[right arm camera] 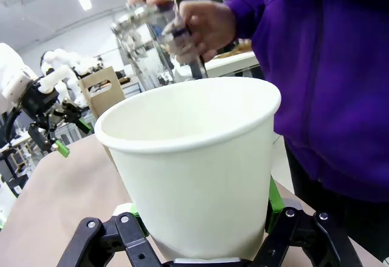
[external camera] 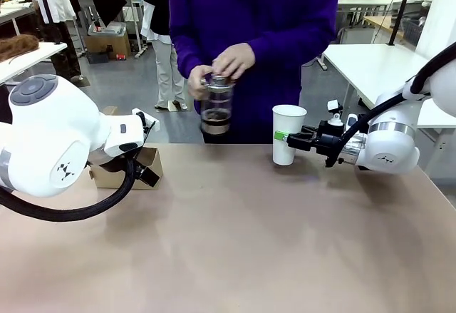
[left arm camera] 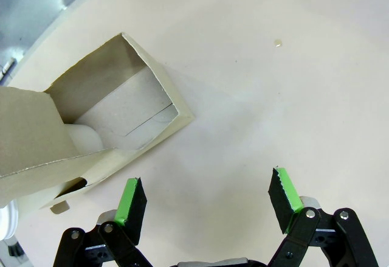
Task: Pour a drink into a cup and package it in a carrier.
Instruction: When a person places the Paper Cup Lid on the 600 ml Paper Cup , lift the 600 ml Paper Cup.
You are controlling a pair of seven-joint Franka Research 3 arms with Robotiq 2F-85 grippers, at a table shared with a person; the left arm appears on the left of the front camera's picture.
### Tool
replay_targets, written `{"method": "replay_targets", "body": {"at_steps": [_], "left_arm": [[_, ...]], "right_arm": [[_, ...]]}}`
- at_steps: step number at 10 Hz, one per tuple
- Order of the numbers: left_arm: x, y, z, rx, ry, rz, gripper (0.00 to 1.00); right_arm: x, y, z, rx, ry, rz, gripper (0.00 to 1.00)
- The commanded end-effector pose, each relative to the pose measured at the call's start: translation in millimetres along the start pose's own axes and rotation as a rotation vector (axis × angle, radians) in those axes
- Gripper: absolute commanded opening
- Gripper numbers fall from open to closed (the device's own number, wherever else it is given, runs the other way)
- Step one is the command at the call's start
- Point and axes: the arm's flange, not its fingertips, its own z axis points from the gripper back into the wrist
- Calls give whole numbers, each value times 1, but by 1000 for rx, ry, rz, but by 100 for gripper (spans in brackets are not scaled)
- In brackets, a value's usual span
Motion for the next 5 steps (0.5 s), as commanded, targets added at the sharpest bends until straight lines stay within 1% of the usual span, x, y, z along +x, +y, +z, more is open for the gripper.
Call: {"method": "replay_targets", "body": {"at_steps": [1, 5], "left_arm": [[0, 0, 0, -2, -1, 0, 100], [0, 0, 0, -2, -1, 0, 100]], "right_arm": [[2, 1, -2, -7, -12, -2, 80], [2, 1, -2, -7, -12, -2, 80]]}}
